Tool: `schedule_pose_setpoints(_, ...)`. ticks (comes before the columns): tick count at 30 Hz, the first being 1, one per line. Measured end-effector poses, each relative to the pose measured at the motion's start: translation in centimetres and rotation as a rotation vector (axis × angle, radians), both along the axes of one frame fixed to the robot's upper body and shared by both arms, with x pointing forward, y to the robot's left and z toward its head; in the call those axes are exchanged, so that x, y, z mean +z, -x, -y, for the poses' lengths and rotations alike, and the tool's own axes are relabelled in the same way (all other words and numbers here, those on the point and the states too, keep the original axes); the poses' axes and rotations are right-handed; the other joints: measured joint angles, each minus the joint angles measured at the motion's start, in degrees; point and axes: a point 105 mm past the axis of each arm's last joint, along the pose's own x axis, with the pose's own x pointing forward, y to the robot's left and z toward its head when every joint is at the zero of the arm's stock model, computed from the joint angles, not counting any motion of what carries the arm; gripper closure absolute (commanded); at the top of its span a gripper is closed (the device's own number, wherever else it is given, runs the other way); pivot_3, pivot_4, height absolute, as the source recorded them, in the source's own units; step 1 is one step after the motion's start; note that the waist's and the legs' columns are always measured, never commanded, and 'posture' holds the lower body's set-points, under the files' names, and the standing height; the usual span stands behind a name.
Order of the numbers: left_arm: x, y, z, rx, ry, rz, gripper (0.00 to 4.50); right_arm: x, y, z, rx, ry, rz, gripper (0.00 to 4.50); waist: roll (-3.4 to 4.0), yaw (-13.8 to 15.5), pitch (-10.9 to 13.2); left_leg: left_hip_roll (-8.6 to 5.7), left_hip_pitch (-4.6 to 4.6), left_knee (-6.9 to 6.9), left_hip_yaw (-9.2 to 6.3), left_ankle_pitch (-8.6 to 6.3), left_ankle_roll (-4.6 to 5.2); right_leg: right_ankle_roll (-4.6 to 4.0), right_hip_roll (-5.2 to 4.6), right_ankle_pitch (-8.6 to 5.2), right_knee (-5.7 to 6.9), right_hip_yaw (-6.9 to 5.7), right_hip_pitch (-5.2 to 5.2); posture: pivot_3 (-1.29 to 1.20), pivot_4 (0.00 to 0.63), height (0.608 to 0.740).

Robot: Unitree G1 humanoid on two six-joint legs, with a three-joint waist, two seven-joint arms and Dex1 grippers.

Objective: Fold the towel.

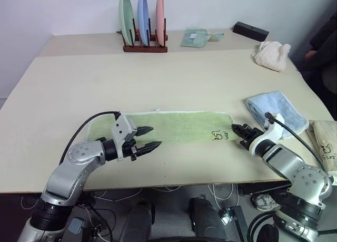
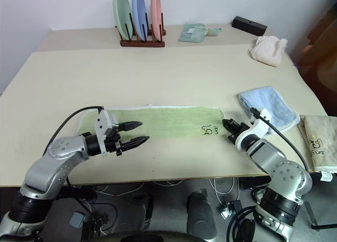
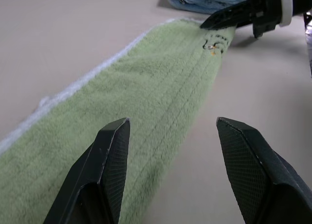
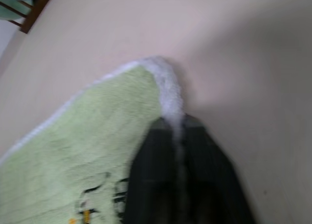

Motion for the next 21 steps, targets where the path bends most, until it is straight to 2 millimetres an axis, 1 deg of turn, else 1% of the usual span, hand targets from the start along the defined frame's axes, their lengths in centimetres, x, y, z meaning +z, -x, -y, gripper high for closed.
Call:
schedule_pose_setpoints(4,0.0,-0.1,-0.1,0.01,-0.007,0.009,1.62,1.1,0.1,1.5,-0.014,0.048,0.018,4.45,0.03,0.17,0.02,-0.01,-0.05,0.03,0.0,0.0,0.0,-0.06,0.0,-0.03,-0.07,0.0,0.02,0.0,0.15,0.74)
schedule_pose_setpoints(6,0.0,-0.2,0.0,0.011,-0.004,0.012,1.62,2.3,0.2,2.8,-0.025,0.088,0.043,4.45,0.07,0.23,0.03,-0.02,-0.06,0.03,0.0,0.0,0.01,-0.07,0.0,-0.03,-0.09,0.0,0.01,0.0,0.15,0.74)
schedule_pose_setpoints(9,0.2,-0.6,-0.1,0.016,-0.003,0.026,1.62,4.9,0.3,5.3,-0.059,0.165,0.094,4.45,0.07,0.24,0.03,-0.01,-0.05,0.01,0.0,-0.02,0.04,-0.13,0.0,-0.07,-0.1,-0.01,0.02,0.0,0.15,0.74)
schedule_pose_setpoints(11,0.3,-0.9,-0.2,0.018,-0.007,0.039,1.62,6.1,0.4,5.8,-0.028,0.226,0.115,4.45,0.09,0.13,0.04,-0.01,-0.05,0.01,0.03,-0.03,0.06,-0.14,0.0,-0.08,-0.11,0.0,0.01,0.0,0.15,0.74)
schedule_pose_setpoints(13,0.3,-1.3,-0.3,0.025,-0.013,0.046,1.62,7.4,0.3,5.6,0.023,0.283,0.142,4.45,0.09,-0.13,0.02,0.01,-0.03,0.0,0.03,-0.06,0.11,-0.14,0.01,-0.08,-0.11,0.0,0.02,0.0,0.15,0.74)
schedule_pose_setpoints(15,0.2,-1.5,-0.4,0.03,-0.012,0.047,1.62,8.3,-0.1,4.7,0.082,0.299,0.175,4.45,0.1,-0.2,0.03,0.03,-0.02,0.01,0.03,-0.07,0.14,-0.1,0.03,-0.05,-0.1,0.0,0.02,0.0,0.15,0.74)
schedule_pose_setpoints(17,0.3,-1.8,-0.4,0.035,-0.015,0.056,1.62,8.7,-0.3,2.5,0.188,0.335,0.199,4.45,0.1,-0.08,0.03,0.04,-0.04,0.01,0.03,-0.08,0.14,0.0,0.04,0.0,-0.1,-0.01,0.01,0.0,0.15,0.74)
schedule_pose_setpoints(20,0.4,-2.1,-0.5,0.04,-0.015,0.064,1.62,8.6,-0.4,-1.9,0.364,0.366,0.235,4.45,0.08,-0.12,0.02,0.04,-0.05,0.01,0.03,-0.08,0.15,0.03,0.04,0.01,-0.17,-0.01,0.01,0.0,0.15,0.74)
schedule_pose_setpoints(21,0.4,-2.1,-0.5,0.04,-0.012,0.064,1.62,8.2,-0.5,-4.0,0.431,0.348,0.244,4.45,0.07,-0.17,0.02,0.05,-0.05,0.0,0.03,-0.08,0.15,0.03,0.05,0.02,-0.17,-0.01,0.01,0.0,0.15,0.74)
